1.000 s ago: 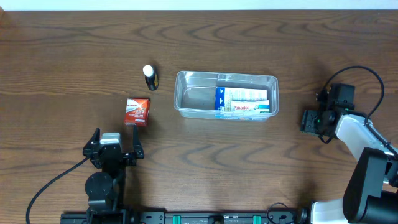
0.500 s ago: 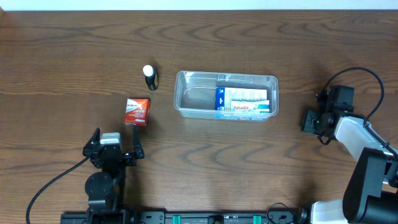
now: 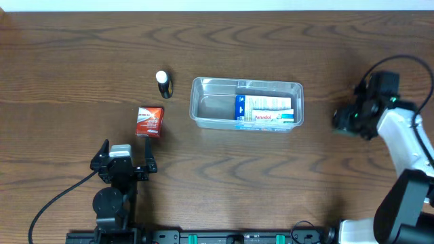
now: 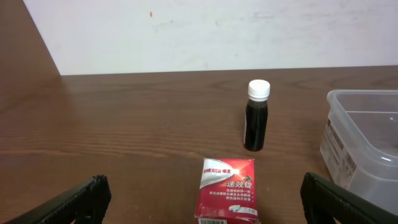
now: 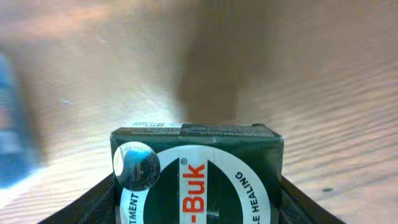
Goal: Pack container
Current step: 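Lower the right gripper and grasp the green Po-Buk tin, then carry the green Zam-Buk tin over the container and lower it in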
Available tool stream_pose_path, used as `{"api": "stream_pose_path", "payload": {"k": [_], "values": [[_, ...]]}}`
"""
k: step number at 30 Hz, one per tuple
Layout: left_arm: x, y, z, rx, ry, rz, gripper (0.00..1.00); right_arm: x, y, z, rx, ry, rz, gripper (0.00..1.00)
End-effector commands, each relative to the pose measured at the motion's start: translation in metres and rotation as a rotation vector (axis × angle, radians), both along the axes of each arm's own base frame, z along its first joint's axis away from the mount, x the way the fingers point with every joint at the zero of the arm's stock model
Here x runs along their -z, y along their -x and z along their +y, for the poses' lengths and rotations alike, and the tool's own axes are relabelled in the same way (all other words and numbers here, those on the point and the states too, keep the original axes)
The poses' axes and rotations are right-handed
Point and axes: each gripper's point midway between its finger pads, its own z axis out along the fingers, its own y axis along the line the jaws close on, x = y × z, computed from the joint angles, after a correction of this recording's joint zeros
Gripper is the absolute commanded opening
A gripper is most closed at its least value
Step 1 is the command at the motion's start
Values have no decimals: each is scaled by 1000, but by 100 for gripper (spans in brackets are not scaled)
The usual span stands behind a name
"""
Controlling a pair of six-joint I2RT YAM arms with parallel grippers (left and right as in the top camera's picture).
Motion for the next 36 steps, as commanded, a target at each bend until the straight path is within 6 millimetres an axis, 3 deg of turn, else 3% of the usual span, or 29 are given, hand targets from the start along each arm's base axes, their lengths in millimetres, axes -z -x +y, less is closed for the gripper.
{"api": "stream_pose_path", "payload": {"k": [1,6,10,13,20,23,29,36], "values": [[17,0,-2,10,-8,39,98,-56,-31,14,-30,-24,-133,48],[17,0,-2,10,-8,39,98,-108,-60,58,-150,-20,-240,49],[17,0,-2,10,-8,39,98,-125,-73,105,-220,-50,-311,49],[17,0,-2,10,-8,39,98,-127,-78,142,-261,-78,-340,48],[17,0,-2,10,-8,39,98,-98,-91,218,-401,-94,-349,48],[17,0,-2,10,-8,39,98,-77,-92,235,-394,-93,-317,47],[17,0,-2,10,-8,39,98,-53,-87,256,-415,-98,-264,46],[17,0,-2,10,-8,38,98,-31,-86,254,-412,-49,-221,47]]}}
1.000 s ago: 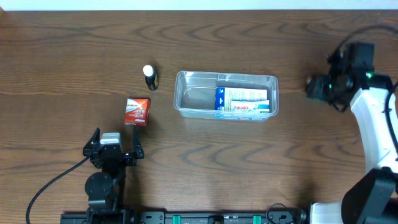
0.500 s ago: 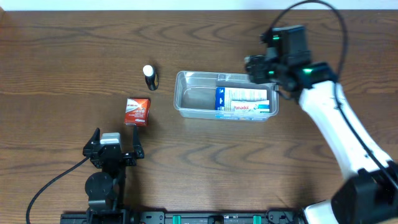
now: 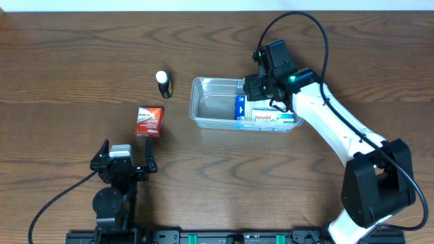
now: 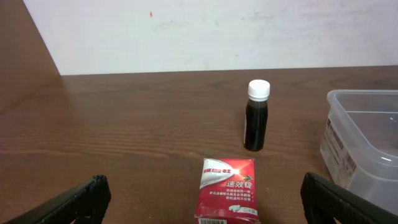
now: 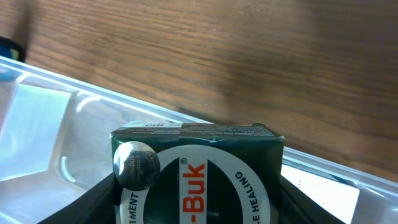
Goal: Pack container
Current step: 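Carry the green Zam-Buk tin over the container and lower it in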
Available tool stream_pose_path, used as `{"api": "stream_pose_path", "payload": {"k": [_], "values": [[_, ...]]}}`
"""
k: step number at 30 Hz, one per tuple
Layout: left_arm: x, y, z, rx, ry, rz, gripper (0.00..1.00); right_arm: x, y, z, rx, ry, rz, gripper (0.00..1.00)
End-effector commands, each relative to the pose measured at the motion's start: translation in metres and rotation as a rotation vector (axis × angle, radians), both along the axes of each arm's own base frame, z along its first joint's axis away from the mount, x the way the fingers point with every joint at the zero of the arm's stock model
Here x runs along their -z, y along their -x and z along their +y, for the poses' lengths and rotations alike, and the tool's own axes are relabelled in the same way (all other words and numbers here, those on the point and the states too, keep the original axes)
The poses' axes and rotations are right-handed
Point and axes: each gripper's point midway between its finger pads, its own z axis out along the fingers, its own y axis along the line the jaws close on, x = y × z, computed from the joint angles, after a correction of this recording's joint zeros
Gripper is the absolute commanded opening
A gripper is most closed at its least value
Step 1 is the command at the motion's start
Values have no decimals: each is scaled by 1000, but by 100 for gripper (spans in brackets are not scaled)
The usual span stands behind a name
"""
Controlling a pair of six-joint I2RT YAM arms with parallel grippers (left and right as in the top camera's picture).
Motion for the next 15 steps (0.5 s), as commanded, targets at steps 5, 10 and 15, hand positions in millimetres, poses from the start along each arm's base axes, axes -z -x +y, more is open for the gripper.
{"api": "stream_pose_path", "payload": {"k": [5,10,15], "values": [[17,0,-2,10,-8,39,98,15,2,-9,41,75,30,48],[17,0,-2,10,-8,39,98,21,12,-17,45,115,74,48],[17,0,-2,10,-8,39,98,24,18,-20,44,129,103,48]]}}
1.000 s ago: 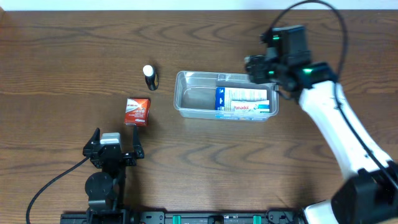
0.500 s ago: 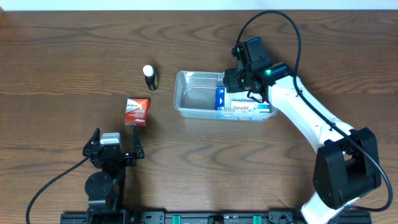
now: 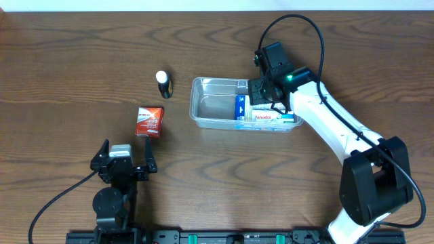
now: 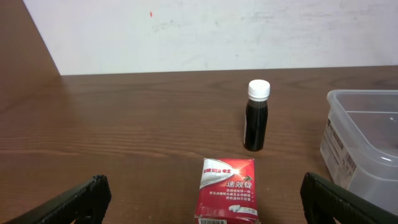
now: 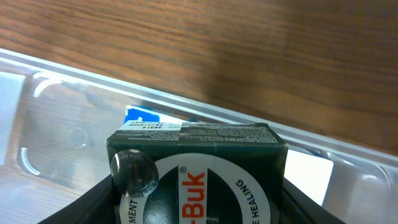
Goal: Pack container
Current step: 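Carry the green Zam-Buk tin over the container and lower it in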
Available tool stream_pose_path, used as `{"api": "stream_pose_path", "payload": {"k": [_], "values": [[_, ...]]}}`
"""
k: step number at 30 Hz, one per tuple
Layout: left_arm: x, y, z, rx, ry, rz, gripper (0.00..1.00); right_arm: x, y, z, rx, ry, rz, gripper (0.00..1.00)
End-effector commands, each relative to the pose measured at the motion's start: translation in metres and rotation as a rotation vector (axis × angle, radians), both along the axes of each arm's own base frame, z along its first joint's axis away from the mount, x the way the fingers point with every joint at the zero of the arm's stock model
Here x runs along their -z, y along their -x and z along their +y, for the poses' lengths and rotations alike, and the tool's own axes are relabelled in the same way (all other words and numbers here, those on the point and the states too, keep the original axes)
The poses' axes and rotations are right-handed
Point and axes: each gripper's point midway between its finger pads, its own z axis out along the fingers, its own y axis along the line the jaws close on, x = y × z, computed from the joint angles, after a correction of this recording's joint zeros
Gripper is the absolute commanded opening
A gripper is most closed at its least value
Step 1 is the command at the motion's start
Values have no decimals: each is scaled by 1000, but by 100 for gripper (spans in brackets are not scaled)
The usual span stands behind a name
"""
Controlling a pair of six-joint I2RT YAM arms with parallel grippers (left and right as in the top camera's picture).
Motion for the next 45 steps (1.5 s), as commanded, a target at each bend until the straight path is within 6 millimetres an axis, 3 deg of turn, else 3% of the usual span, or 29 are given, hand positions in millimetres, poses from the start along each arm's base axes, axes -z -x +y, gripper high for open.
{"api": "stream_pose_path", "payload": {"k": [1,17,25,35,40,45], "values": [[17,0,-2,10,-8,39,98,13,8,-4,14,31,49,48],[17,0,-2,10,-8,39,98,19,13,-23,82,108,61,47],[17,0,-2,10,-8,39,98,22,15,-25,94,115,66,70],[17,0,-2,10,-8,39,98,22,12,-24,94,109,55,73],[17,0,-2,10,-8,39,98,22,14,-23,90,104,63,63],[17,0,-2,10,-8,39,98,23,17,-16,73,68,82,38]]}}
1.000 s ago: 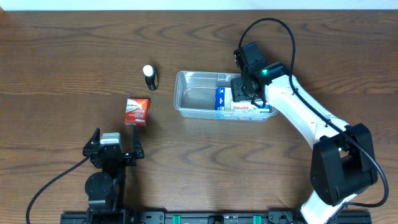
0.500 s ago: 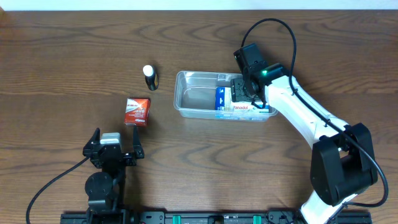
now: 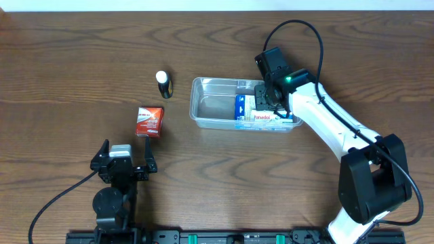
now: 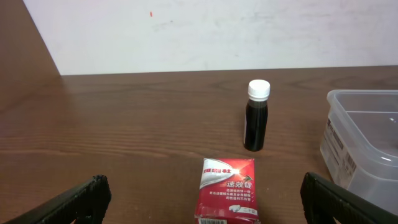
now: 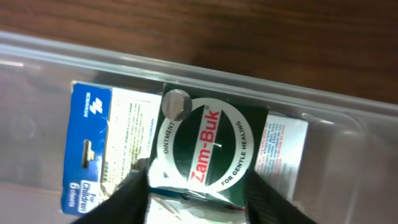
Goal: Pack container
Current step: 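Carry the green Zam-Buk tin over the container and lower it in, then release the tin and raise the right gripper back to the side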
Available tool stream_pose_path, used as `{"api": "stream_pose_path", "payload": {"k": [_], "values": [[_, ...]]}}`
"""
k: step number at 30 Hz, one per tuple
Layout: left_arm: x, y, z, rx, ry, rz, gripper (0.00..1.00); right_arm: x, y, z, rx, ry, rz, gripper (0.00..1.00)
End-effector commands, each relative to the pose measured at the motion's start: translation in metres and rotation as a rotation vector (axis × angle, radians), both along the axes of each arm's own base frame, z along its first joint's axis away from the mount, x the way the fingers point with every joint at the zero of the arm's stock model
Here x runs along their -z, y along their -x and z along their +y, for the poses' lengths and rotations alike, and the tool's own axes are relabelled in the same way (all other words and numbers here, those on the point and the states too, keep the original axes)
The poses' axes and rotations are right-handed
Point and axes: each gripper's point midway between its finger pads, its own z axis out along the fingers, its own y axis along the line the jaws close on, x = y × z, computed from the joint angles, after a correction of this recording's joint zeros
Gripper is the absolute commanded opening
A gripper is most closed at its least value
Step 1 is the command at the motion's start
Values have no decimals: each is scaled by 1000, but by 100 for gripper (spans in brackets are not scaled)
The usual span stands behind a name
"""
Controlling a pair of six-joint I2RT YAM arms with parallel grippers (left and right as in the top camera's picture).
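A clear plastic container (image 3: 203, 85) sits mid-table with a blue-and-white Panadol box (image 3: 271, 115) in its right half. In the right wrist view a dark green Zam-Buk box (image 5: 208, 146) lies tilted on that blue-and-white box (image 5: 93, 143), inside the container's wall (image 5: 186, 62). My right gripper (image 3: 268, 93) hangs over it, open, its fingers (image 5: 124, 193) flanking the box's near edge. A red medicine box (image 4: 227, 186) and a dark bottle with a white cap (image 4: 257, 123) stand left of the container. My left gripper (image 4: 202, 196) is open and low, behind the red box.
The red box (image 3: 149, 120) and the bottle (image 3: 163, 84) stand on bare wood to the left of the container. A white wall runs along the table's far edge. The right arm reaches from the right side across the container's right end.
The Zam-Buk box, then gripped close in my right gripper above the container's edge, now lies lower on the packed box, clear of the fingers. The left arm is unchanged.
My right gripper first held the Zam-Buk box over bare table at the far right. It then held the box over the container's back rim, then just inside it. Now the box rests in the container on the Panadol box. The left arm never moved.
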Motion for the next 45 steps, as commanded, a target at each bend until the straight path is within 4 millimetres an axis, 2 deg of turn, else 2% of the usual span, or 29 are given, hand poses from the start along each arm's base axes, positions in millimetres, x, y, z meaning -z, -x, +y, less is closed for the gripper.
{"api": "stream_pose_path", "payload": {"k": [1,2,3,9,14,18,21,22,23,24,25,26,29,33,38,45], "values": [[17,0,-2,10,-8,38,98,7,5,4,-3,-13,28,29],[17,0,-2,10,-8,38,98,7,6,4,-4,-12,31,12],[17,0,-2,10,-8,38,98,8,7,4,-4,-10,35,1],[17,0,-2,10,-8,38,98,2,11,0,1,-11,42,1],[17,0,-2,10,-8,38,98,-28,8,-10,23,-76,-4,1],[17,0,-2,10,-8,38,98,-58,9,-44,89,-84,-47,1],[17,0,-2,10,-8,38,98,-76,11,-87,145,-46,-70,2],[17,0,-2,10,-8,38,98,-79,13,-104,178,-30,-72,12],[17,0,-2,10,-8,38,98,-83,16,-123,217,-13,-70,43],[17,0,-2,10,-8,38,98,-84,19,-139,242,3,-66,68],[17,0,-2,10,-8,38,98,-85,22,-157,272,25,-57,88],[17,0,-2,10,-8,38,98,-84,26,-173,306,43,-46,99],[17,0,-2,10,-8,38,98,-82,34,-215,419,69,-25,99],[17,0,-2,10,-8,38,98,-82,41,-246,506,71,-22,99],[17,0,-2,10,-8,38,98,-82,45,-263,554,71,-20,99],[17,0,-2,10,-8,38,98,-82,46,-264,558,71,-20,99]]}}
